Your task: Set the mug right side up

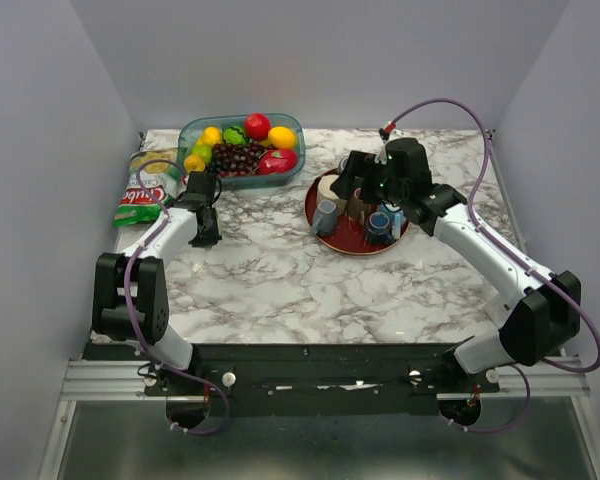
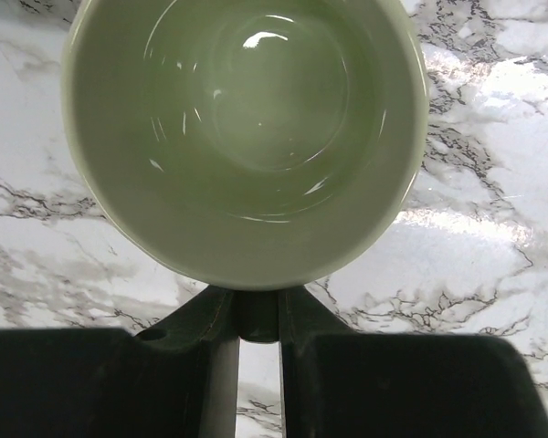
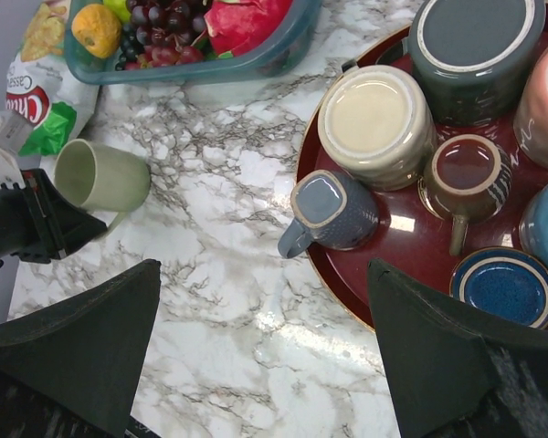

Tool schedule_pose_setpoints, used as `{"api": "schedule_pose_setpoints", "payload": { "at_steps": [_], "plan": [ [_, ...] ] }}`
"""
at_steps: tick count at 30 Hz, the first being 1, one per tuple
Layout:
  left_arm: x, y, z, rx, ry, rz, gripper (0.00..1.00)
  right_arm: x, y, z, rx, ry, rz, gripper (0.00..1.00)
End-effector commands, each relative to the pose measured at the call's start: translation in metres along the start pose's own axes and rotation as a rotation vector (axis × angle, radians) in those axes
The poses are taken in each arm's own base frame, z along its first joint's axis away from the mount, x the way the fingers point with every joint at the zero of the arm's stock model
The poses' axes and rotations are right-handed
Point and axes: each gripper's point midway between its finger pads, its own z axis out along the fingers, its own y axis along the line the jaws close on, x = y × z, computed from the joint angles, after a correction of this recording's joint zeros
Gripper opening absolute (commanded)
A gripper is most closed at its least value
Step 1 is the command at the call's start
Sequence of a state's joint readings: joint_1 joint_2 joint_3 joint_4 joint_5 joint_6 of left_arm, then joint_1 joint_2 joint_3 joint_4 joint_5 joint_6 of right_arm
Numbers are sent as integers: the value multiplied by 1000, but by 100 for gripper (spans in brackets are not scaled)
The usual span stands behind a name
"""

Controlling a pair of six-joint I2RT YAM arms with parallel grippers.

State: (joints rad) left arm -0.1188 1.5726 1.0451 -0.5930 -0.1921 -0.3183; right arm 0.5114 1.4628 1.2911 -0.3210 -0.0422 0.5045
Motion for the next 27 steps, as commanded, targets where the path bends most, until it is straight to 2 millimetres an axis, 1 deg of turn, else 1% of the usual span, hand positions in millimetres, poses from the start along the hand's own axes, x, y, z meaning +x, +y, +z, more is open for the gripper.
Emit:
{"api": "schedule_pose_setpoints", "payload": {
  "at_steps": [1,2,3,4,6,7,8,9,12,13,16,17,21,22,24,25,26,27],
  "plan": [
    [-8,10,2,-59,-27,-20,36,1,-5,2,42,13,9,100],
    [-9,13,2,-75,-31,-27,45,4,-7,3,53,26,9,100],
    [-9,14,1,-80,-32,-30,52,-1,-11,3,81,10,9,100],
    [-10,15,-2,-83,-36,-34,60,0,-12,4,90,16,5,100],
    [-10,16,-4,-89,-37,-45,69,3,-17,7,112,34,3,100],
    [-9,16,-8,-87,-34,-47,76,2,-16,7,111,35,3,100],
    [-10,15,-11,-82,-31,-53,78,4,-17,8,116,48,-4,100],
    [-10,13,-14,-68,-25,-55,80,7,-18,9,119,58,-3,100],
    [-17,9,-34,-33,-38,-75,83,11,-22,11,136,75,-1,100],
    [-22,6,-47,-3,-62,-85,84,14,-23,12,142,81,0,100],
    [-32,6,-70,26,-122,-114,87,21,-28,14,154,100,7,100],
    [-39,7,-84,36,-169,-127,88,24,-27,14,149,108,13,100],
    [-66,12,-122,49,-288,-149,90,34,-24,20,125,131,41,99],
    [-76,12,-132,62,-325,-157,90,35,-22,21,122,131,43,99],
    [-86,6,-148,110,-377,-163,90,37,-20,26,114,130,41,98],
    [-95,3,-158,142,-426,-170,90,39,-17,27,109,133,37,97],
    [-99,-1,-164,171,-448,-170,90,39,-16,30,104,131,35,96],
    [-102,-9,-170,222,-465,-164,90,42,-15,33,101,136,30,91]
  ]
}}
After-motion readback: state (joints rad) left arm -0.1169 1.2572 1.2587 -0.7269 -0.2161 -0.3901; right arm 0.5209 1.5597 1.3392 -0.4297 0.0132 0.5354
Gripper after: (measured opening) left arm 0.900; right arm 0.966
